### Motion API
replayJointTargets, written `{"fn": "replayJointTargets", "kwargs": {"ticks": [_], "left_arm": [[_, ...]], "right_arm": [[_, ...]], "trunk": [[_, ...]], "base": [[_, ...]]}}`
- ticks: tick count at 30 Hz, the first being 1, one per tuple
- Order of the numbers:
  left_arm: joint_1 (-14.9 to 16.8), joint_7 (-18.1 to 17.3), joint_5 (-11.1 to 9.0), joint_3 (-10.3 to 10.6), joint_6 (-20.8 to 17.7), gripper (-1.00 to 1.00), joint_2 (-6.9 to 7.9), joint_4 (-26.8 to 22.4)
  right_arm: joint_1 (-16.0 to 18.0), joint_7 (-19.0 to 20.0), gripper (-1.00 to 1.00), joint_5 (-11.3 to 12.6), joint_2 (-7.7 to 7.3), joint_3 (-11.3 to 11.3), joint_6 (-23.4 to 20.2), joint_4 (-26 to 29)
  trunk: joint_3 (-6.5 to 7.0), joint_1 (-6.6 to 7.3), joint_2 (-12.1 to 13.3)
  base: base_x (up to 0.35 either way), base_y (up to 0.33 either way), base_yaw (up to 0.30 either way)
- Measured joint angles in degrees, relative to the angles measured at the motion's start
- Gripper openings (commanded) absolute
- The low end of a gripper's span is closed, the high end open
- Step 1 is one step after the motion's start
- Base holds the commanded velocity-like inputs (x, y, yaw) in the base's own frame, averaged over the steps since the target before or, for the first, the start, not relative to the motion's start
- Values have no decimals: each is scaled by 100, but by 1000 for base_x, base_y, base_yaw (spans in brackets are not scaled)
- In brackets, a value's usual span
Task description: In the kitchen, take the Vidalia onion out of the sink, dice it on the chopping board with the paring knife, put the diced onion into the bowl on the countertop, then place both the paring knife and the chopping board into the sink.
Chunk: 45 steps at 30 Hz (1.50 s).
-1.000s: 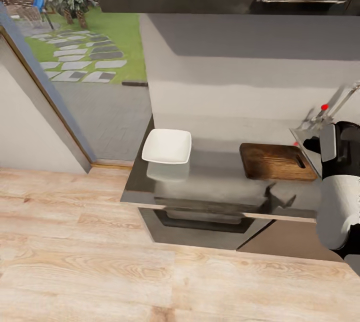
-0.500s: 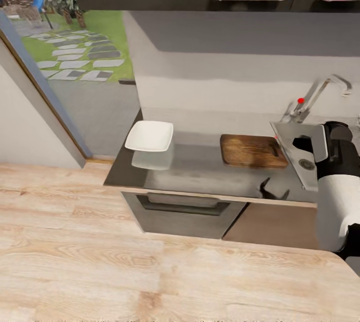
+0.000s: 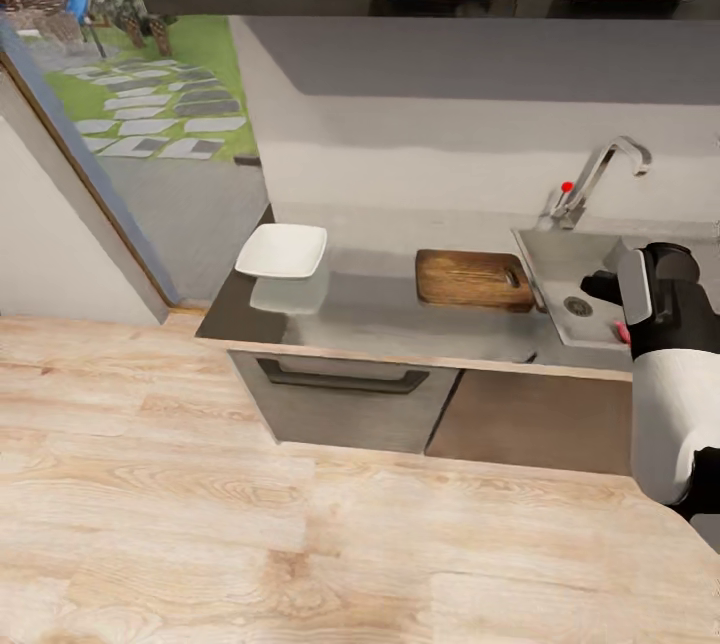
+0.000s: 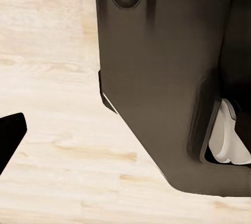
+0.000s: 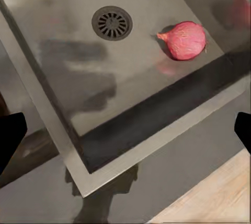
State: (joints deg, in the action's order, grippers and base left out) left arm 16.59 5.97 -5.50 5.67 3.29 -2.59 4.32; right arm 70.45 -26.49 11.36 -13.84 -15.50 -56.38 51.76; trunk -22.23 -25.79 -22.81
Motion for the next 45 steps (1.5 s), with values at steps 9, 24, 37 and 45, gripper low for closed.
{"fn": "replayJointTargets", "kwargs": {"ticks": [9, 24, 37, 45], "left_arm": [[1, 1, 0, 0, 4, 100, 0, -4], [0, 0, 0, 0, 5, 100, 0, -9], [0, -9, 14, 0, 73, 100, 5, -27], [0, -16, 8, 0, 364, 100, 2, -29]], "right_arm": [[0, 0, 100, 0, 13, 2, 7, -98], [0, 29, 100, -6, 8, 2, 22, -612], [-1, 391, 100, -154, -33, 5, 1155, -2447], [-65, 1411, 100, -1588, -44, 42, 3562, -4688]], "trunk": [[0, 0, 0], [0, 0, 0], [-1, 3, 0], [-1, 3, 0]], "base": [[-332, -3, 0], [-333, -3, 0], [-203, -59, 0], [-8, -3, 0]]}}
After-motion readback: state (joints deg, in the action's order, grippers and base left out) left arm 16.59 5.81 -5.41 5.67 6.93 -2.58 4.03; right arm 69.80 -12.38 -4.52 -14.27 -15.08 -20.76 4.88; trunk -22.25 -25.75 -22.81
